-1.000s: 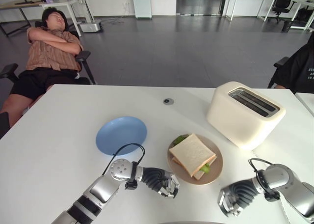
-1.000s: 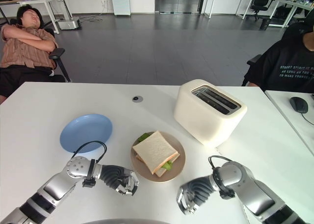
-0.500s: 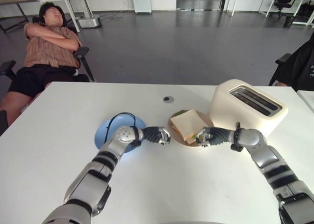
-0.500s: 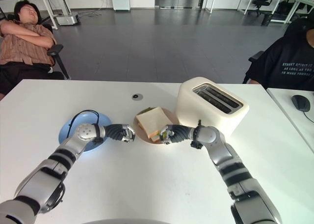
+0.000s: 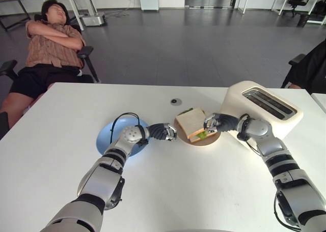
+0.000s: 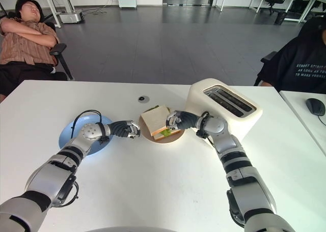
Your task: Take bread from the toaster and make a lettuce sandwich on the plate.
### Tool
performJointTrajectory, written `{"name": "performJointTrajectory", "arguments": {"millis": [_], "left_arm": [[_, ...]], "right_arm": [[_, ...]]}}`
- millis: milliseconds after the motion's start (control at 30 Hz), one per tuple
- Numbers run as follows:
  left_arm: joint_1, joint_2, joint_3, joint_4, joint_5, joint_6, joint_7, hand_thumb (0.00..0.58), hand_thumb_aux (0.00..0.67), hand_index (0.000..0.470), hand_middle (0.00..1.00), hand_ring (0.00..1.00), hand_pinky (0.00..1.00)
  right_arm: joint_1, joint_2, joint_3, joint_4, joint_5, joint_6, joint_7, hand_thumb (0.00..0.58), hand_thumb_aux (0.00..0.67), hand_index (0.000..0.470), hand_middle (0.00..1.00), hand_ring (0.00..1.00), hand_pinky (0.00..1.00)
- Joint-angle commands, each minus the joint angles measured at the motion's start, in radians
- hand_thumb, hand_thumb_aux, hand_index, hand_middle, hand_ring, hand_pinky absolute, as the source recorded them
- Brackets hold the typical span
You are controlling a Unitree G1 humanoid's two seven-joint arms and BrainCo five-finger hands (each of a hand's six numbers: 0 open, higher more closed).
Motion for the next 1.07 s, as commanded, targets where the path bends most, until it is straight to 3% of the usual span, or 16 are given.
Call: {"name": "performJointTrajectory", "arguments": {"millis": [33, 133, 200, 233, 267, 300, 400, 567, 767, 1067], "left_arm": [[0.022, 0.035, 0.066, -0.16, -0.102, 0.028, -0.155, 0.58, 0.67, 0.47, 1.0, 1.0, 1.0], [0.121, 0.053, 0.155, -0.442, -0.281, 0.137, -0.247, 0.58, 0.67, 0.47, 1.0, 1.0, 1.0], [0.231, 0.053, 0.229, -0.689, -0.415, 0.241, -0.221, 0.58, 0.67, 0.47, 1.0, 1.0, 1.0], [0.293, 0.037, 0.274, -0.824, -0.492, 0.305, -0.167, 0.58, 0.67, 0.47, 1.0, 1.0, 1.0], [0.344, 0.019, 0.308, -0.932, -0.534, 0.344, -0.105, 0.294, 0.2, 0.14, 1.0, 1.0, 1.0], [0.402, -0.01, 0.339, -1.046, -0.573, 0.385, -0.024, 0.0, 0.0, 0.0, 0.0, 0.0, 0.0], [0.566, -0.11, 0.377, -1.348, -0.557, 0.46, 0.243, 0.0, 0.0, 0.0, 0.0, 0.0, 0.0], [0.739, -0.26, 0.333, -1.598, -0.465, 0.483, 0.498, 0.0, 0.0, 0.0, 0.0, 0.0, 0.0], [0.783, -0.322, 0.285, -1.649, -0.365, 0.425, 0.578, 0.0, 0.0, 0.0, 0.0, 0.0, 0.0], [0.8, -0.332, 0.254, -1.616, -0.314, 0.361, 0.589, 0.0, 0.0, 0.0, 0.0, 0.0, 0.0]], "right_arm": [[0.01, -0.06, -0.084, -0.217, 0.111, 0.127, 0.079, 0.58, 0.67, 0.47, 1.0, 1.0, 1.0], [0.08, -0.08, -0.17, -0.46, 0.233, 0.266, 0.085, 0.58, 0.67, 0.47, 1.0, 1.0, 1.0], [0.141, -0.046, -0.237, -0.634, 0.324, 0.344, 0.023, 0.58, 0.67, 0.47, 1.0, 1.0, 1.0], [0.176, -0.012, -0.269, -0.723, 0.36, 0.368, -0.033, 0.505, 0.428, 0.3, 1.0, 1.0, 1.0], [0.205, 0.018, -0.291, -0.795, 0.384, 0.387, -0.085, 0.0, 0.0, 0.0, 0.4, 0.4, 0.4], [0.238, 0.06, -0.309, -0.864, 0.402, 0.4, -0.149, 0.0, 0.0, 0.0, 0.0, 0.0, 0.0], [0.358, 0.209, -0.339, -1.043, 0.408, 0.395, -0.353, 0.0, 0.0, 0.0, 0.0, 0.0, 0.0], [0.558, 0.333, -0.175, -1.119, 0.111, 0.154, -0.552, 0.0, 0.0, 0.0, 0.0, 0.0, 0.0], [0.667, 0.436, -0.076, -1.073, -0.013, -0.034, -0.679, 0.0, 0.0, 0.0, 0.0, 0.0, 0.0], [0.665, 0.441, -0.073, -1.016, -0.026, -0.093, -0.695, 0.0, 0.0, 0.0, 0.0, 0.0, 0.0]]}}
